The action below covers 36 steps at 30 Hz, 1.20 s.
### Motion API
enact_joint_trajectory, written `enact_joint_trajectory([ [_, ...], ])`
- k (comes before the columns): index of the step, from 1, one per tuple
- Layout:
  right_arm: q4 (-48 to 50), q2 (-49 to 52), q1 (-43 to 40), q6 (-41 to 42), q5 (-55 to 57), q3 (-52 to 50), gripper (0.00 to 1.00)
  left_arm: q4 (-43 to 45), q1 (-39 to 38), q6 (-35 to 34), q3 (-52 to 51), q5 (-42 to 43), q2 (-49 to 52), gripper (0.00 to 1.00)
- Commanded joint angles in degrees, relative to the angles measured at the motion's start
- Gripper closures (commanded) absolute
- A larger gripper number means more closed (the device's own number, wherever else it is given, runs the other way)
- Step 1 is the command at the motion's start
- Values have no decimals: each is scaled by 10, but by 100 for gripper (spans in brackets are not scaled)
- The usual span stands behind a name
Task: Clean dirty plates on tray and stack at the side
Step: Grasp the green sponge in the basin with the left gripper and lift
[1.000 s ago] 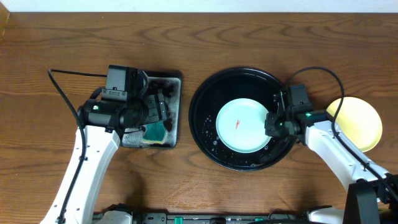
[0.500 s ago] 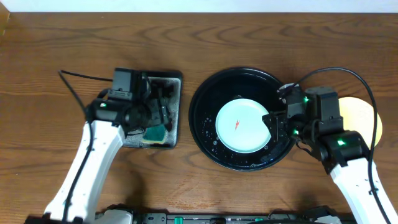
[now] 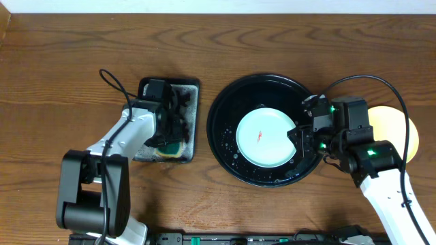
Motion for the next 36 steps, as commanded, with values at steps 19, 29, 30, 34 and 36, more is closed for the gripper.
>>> enact_joint_trajectory([
  [19, -10, 28, 2, 3, 59, 5, 66, -95, 1, 5, 33, -17, -82, 58],
  [29, -26, 105, 2, 23, 56, 5, 66, 20, 1, 5, -64, -18, -25, 80],
  [30, -24, 110, 2, 22, 56, 5, 66, 20, 1, 5, -64, -17, -19, 93],
  [34, -9, 125, -1, 21, 57, 5, 67, 12, 1, 5, -57, -13, -28, 93],
  [36, 0, 133, -7, 20, 57, 5, 68, -9, 1, 5, -42, -12, -39, 93],
])
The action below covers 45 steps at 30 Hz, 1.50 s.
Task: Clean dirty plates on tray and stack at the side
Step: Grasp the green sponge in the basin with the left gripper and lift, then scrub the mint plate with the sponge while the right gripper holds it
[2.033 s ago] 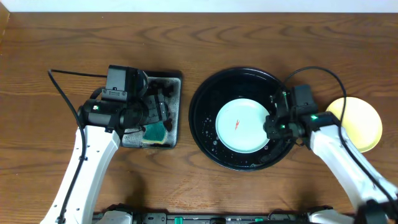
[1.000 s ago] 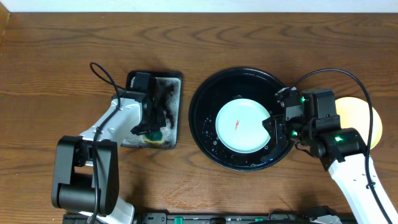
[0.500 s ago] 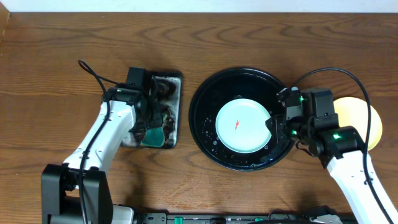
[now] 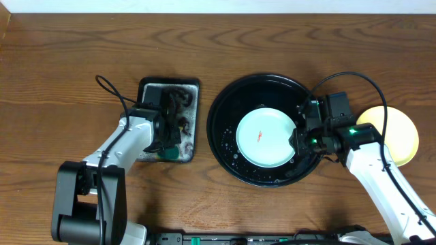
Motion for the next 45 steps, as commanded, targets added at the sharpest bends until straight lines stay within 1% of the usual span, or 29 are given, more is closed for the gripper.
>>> enact_joint_trajectory([
  [1, 16, 19, -10, 6, 1, 5, 70, -42, 0, 3, 17, -1, -2, 93],
  [5, 45, 52, -29, -2, -11, 5, 74, -108, 0, 3, 83, 0, -31, 93],
  [8, 59, 89, -46, -25, -50, 5, 74, -150, 0, 21, 138, 39, -52, 93],
  [11, 62, 129, -53, -33, -59, 5, 74, -170, -10, 25, 177, 81, -73, 93],
  [14, 67, 168, -53, -40, -57, 5, 71, -169, -35, 24, 195, 111, -89, 93],
  [16, 74, 188, -53, -39, -50, 5, 71, -159, -61, 24, 197, 123, -96, 93],
  [17, 77, 195, -53, -39, -47, 5, 73, -155, -76, 23, 197, 125, -97, 93],
  [18, 86, 204, -53, -37, -35, 5, 76, -143, -111, 17, 197, 124, -96, 93],
  [19, 91, 207, -53, -37, -33, 5, 78, -134, -129, 9, 196, 124, -95, 93],
  [20, 93, 207, -53, -37, -33, 5, 78, -128, -144, 1, 196, 124, -93, 93],
  [22, 94, 203, -53, -38, -44, 5, 76, -110, -174, -12, 196, 123, -88, 93],
  [24, 94, 191, -54, -48, -43, 6, 77, -96, -195, -31, 196, 123, -85, 92],
  [28, 86, 138, -60, -50, -41, 6, 74, -55, -225, -64, 196, 123, -78, 93],
  [31, 78, 97, -72, -30, -29, 6, 70, -17, -247, -98, 195, 123, -65, 93],
  [32, 74, 91, -76, -23, -17, 6, 70, -7, -254, -109, 195, 123, -58, 93],
  [35, 66, 90, -86, -22, 18, 5, 69, 29, -279, -142, 194, 123, -25, 93],
  [39, 67, 122, -86, -24, 22, 3, 69, 80, -309, -176, 194, 123, 30, 93],
  [41, 69, 142, -83, -24, 20, 3, 72, 103, -318, -194, 194, 123, 58, 93],
  [44, 80, 162, -82, -24, -11, 3, 88, 127, -328, -214, 194, 124, 91, 93],
  [45, 83, 166, -82, -24, -24, 3, 91, 133, -331, -217, 194, 124, 100, 93],
])
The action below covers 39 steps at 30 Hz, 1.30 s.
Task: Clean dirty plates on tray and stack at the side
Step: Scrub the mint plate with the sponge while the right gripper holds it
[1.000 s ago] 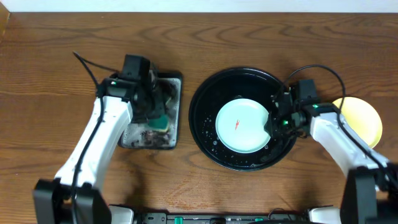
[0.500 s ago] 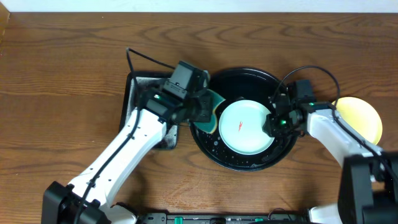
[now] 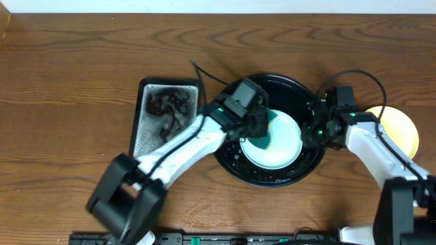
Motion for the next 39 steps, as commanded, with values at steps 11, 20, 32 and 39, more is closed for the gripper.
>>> enact_joint_trajectory([
  [11, 45, 61, 10, 8, -33, -10, 87, 33, -28, -43, 4, 22, 64, 93],
  [20, 59, 70, 10, 18, -42, -10, 99, 49, -28, -49, 4, 22, 65, 93],
  [32, 43, 70, 10, 37, -42, -10, 99, 71, -48, -49, 4, -48, 165, 92],
  [39, 37, 70, 10, 37, -39, -10, 99, -83, -26, 10, 22, -271, 151, 93],
])
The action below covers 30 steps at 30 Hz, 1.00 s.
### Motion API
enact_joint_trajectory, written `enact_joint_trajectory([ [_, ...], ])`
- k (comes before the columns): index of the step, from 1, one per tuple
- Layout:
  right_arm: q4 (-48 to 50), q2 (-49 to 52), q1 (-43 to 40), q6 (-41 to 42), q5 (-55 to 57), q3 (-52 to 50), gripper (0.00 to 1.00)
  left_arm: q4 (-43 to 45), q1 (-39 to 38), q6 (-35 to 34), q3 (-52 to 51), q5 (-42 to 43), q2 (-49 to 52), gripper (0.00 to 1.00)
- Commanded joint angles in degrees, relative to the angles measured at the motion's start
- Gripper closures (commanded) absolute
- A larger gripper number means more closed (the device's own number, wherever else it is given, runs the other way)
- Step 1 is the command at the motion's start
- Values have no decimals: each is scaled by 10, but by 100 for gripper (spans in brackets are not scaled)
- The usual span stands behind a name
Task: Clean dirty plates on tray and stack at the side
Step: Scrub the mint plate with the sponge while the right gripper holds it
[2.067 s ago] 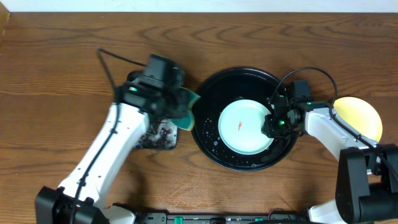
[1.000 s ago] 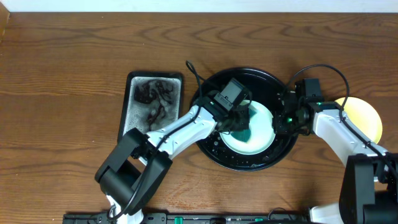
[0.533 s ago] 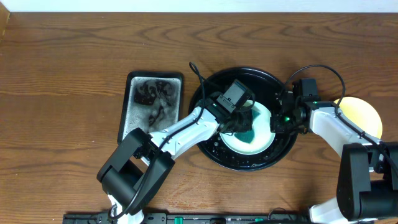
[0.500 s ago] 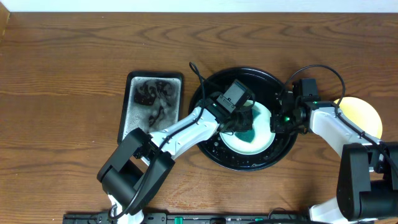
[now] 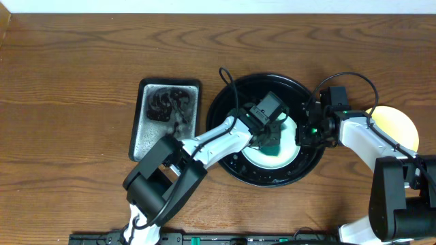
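A pale plate (image 5: 253, 154) lies inside the round black tray (image 5: 219, 109). My left gripper (image 5: 274, 138) reaches over the plate, shut on a green sponge (image 5: 273, 145) that presses on the plate's middle. The left arm and sponge hide much of the plate's face, including any marks on it. At the plate's right rim my right gripper (image 5: 302, 131) is shut on the edge of the plate.
A yellow plate (image 5: 400, 126) lies on the table to the right of the black tray. Left of the tray stands a small rectangular dish (image 5: 145, 139) with dark residue in its far half. Cables loop over both arms.
The left gripper and sponge have shifted from the plate's left part to its middle. My right gripper stays at the plate's right rim.
At first my left gripper was in the rectangular dish at the sponge, and the right gripper was at the plate's right rim; a red mark showed on the plate. Later the left gripper held the sponge on the plate's left part, and now it holds it on the middle.
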Motion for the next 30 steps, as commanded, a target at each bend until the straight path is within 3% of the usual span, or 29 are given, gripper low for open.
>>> enact_joint_trajectory([
  [1, -7, 12, 7, 5, 9, -9, 99, -98, 25, 57, -20, -230, 27, 93],
  [6, -7, 12, 7, 5, 9, -9, 99, -158, 24, 107, -7, -334, 27, 93],
  [10, -9, 12, 7, 5, 10, -9, 99, -160, 24, 119, -7, -344, 27, 93],
  [12, -10, 12, 7, 5, 13, -9, 99, -144, 24, 119, -7, -287, 27, 92],
  [17, -11, 12, 7, 5, 17, -9, 99, -48, 24, 109, -14, 4, 33, 93],
  [20, -12, 12, 7, 5, 17, -9, 99, 5, 19, 66, -16, 117, 41, 93],
  [23, -11, 12, 7, 6, 17, -9, 99, 47, -1, 34, -16, 169, 49, 93],
  [30, -12, 12, 7, 6, 17, -9, 99, 45, -36, 35, -16, 170, 49, 93],
])
